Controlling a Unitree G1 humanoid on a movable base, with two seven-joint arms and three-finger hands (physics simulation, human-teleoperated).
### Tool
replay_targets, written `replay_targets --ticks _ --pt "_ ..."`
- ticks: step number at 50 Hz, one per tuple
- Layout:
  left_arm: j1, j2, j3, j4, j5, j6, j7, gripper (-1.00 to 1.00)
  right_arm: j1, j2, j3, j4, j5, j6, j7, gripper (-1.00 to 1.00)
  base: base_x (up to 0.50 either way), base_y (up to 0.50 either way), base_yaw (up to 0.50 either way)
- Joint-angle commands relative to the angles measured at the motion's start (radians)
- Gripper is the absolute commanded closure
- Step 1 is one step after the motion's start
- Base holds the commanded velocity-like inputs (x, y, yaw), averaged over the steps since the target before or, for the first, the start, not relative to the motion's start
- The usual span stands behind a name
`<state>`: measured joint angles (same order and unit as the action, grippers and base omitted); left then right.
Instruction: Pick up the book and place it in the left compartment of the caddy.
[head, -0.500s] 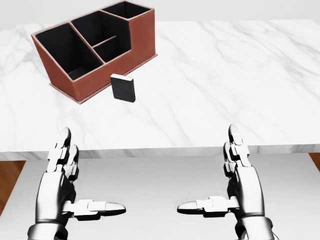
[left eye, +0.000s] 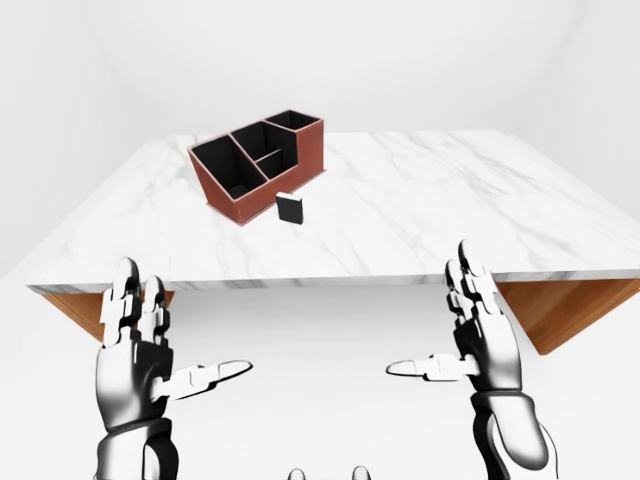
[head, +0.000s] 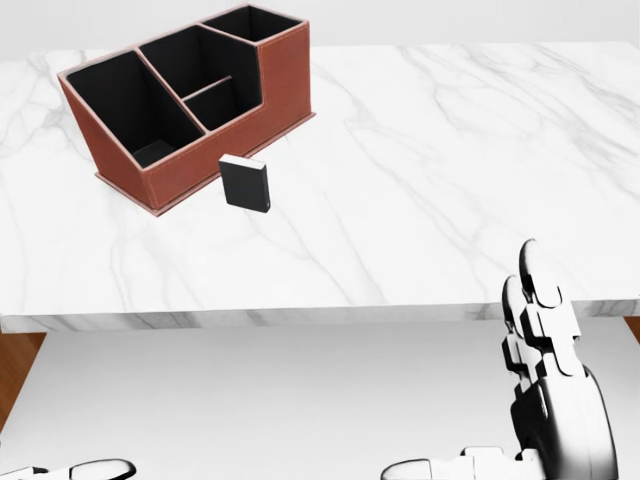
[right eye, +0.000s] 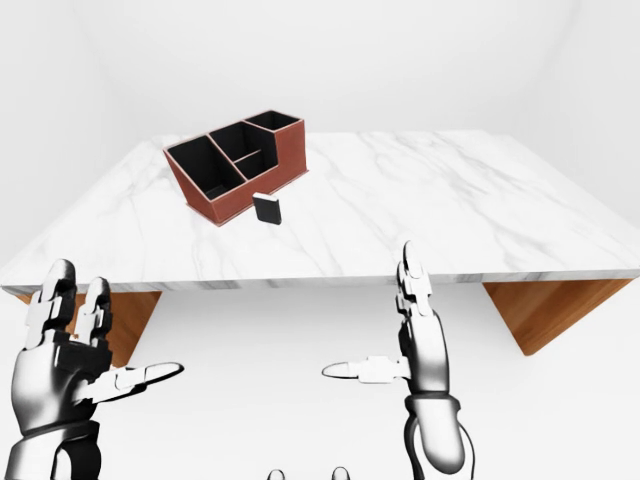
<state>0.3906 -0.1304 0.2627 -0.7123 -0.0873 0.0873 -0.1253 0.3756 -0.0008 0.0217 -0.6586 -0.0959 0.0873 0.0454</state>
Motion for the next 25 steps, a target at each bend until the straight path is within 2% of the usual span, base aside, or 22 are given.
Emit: replay_targets --ticks 1,7,12,20,25 --pt "0.023 -0.029 0.012 -0.049 0.023 0.000 -0.019 -1.00 0.022 -0.002 0.007 -0.055 -0.001 0.000 0.025 -1.00 0.50 0.00 0.00" --pt "0.055 -0.028 -0.019 -0.074 0.040 0.000 -0.004 -1.00 0.011 -0.001 -0.005 -0.034 0.005 0.000 0.023 -1.00 0.50 0.00 0.00" --pt "0.064 -0.028 -0.021 -0.081 0.030 -0.015 -0.004 -1.00 0.017 0.002 -0.004 -0.039 -0.002 0.000 0.023 -1.00 0.50 0.00 0.00" --pt "0.061 -0.025 -0.018 -0.072 0.030 -0.015 -0.002 -1.00 -0.008 -0.003 0.018 -0.033 -0.048 0.000 0.005 -1.00 0.50 0.00 0.00" --pt "0.061 -0.025 -0.019 -0.071 0.033 -0.014 -0.001 -1.00 -0.005 -0.004 0.019 -0.041 -0.052 0.000 0.000 -1.00 0.50 0.18 0.00"
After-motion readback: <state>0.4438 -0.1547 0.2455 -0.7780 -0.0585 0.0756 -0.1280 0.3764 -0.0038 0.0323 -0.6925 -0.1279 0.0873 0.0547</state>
